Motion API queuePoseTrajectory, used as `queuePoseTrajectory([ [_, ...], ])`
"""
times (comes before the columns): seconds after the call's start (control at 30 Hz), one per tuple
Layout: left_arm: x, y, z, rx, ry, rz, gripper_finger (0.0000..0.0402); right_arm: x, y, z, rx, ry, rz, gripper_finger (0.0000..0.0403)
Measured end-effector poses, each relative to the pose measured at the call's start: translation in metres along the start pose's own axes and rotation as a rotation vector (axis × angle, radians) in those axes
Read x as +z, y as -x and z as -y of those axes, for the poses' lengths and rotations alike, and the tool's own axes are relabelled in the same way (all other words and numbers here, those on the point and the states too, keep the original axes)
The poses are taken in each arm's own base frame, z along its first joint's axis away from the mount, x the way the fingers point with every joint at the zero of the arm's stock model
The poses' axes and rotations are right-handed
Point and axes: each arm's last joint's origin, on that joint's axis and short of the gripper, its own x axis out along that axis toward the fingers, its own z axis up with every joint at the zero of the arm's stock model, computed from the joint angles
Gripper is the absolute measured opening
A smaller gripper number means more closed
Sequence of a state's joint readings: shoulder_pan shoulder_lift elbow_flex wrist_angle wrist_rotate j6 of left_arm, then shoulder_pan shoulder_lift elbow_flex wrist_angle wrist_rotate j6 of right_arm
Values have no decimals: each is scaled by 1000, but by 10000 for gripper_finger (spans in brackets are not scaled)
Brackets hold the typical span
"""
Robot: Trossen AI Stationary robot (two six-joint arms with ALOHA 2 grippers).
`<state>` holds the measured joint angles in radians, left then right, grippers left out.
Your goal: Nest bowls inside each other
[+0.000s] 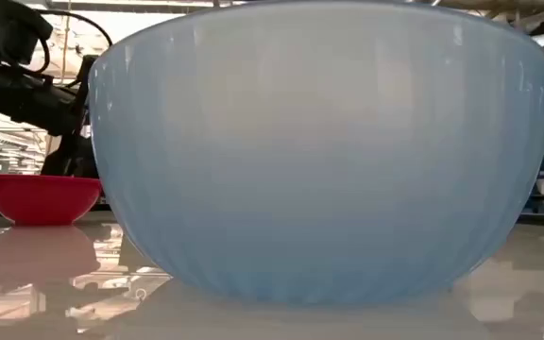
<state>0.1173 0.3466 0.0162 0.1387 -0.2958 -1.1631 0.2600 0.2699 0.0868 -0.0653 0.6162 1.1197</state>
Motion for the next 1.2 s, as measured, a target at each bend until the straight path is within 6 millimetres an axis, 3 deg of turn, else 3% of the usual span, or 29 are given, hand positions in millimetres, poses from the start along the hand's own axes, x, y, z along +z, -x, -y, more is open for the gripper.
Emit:
queuePoseTrajectory([
  [0.4, 19, 9, 38, -367, -144, 214, 133, 28, 8, -34, 273, 28, 300, 230],
  [0.6, 35, 20, 75, -536, -277, 226, 133, 39, 10, -48, 405, 7, 332, 230],
  [0.77, 45, 20, 105, -532, -401, 142, 133, 50, 8, -79, 484, 34, 265, 230],
  [0.93, 53, 15, 130, -464, -526, 90, 133, 56, -8, -124, 545, 113, 141, 230],
  [1.07, 57, 11, 139, -439, -575, 122, 133, 47, -32, -157, 488, 228, -94, 230],
  [1.2, 57, 9, 140, -420, -569, 132, 133, 28, -56, -173, 325, 357, -348, 230],
])
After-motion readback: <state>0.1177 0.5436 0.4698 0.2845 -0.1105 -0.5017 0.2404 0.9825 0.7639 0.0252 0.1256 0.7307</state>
